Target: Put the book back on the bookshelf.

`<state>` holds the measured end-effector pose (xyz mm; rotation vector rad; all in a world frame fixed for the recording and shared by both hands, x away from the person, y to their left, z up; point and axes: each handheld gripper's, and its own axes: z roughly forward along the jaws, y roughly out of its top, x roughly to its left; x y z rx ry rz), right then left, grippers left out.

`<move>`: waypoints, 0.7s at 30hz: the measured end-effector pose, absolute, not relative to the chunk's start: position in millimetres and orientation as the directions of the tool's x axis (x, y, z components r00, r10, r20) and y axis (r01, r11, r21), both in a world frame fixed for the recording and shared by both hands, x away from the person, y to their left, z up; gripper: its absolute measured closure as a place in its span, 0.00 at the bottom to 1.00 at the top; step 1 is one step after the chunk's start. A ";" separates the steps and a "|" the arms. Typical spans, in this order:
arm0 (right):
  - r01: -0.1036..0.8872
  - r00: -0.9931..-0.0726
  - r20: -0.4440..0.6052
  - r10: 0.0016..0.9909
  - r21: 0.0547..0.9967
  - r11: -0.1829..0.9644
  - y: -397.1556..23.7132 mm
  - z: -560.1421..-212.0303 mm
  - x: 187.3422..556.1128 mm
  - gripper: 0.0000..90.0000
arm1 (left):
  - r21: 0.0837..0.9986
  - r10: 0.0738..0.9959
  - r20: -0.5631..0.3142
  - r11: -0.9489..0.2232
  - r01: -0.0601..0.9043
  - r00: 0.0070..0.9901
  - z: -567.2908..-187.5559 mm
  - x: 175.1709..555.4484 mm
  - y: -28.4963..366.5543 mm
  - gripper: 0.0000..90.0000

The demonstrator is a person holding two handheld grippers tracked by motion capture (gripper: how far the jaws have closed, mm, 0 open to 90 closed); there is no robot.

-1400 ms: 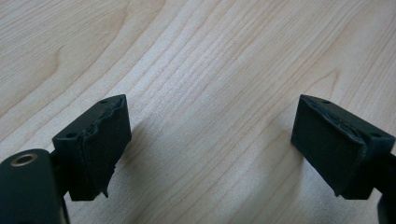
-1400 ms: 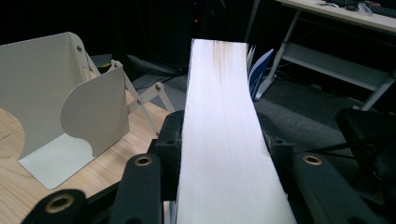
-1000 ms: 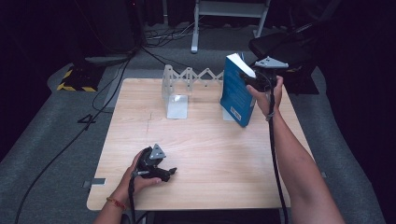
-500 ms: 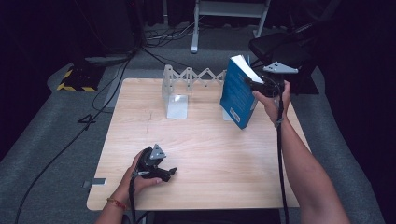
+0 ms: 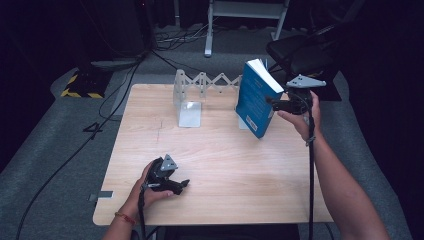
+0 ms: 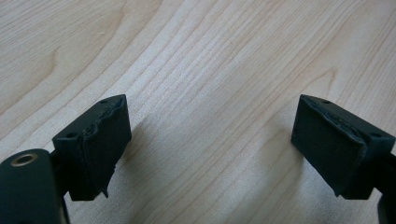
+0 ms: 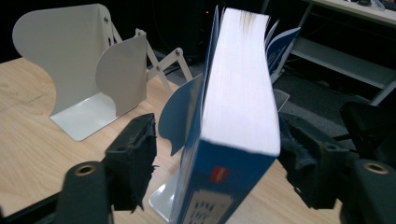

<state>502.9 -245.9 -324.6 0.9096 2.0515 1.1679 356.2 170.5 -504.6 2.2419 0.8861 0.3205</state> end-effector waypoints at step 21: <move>0.258 -0.662 -0.255 0.704 0.805 0.535 -275.2 -342.4 457.8 0.29 | 0.687 0.684 -0.021 -0.519 0.508 0.729 -504.7 355.9 169.5 0.14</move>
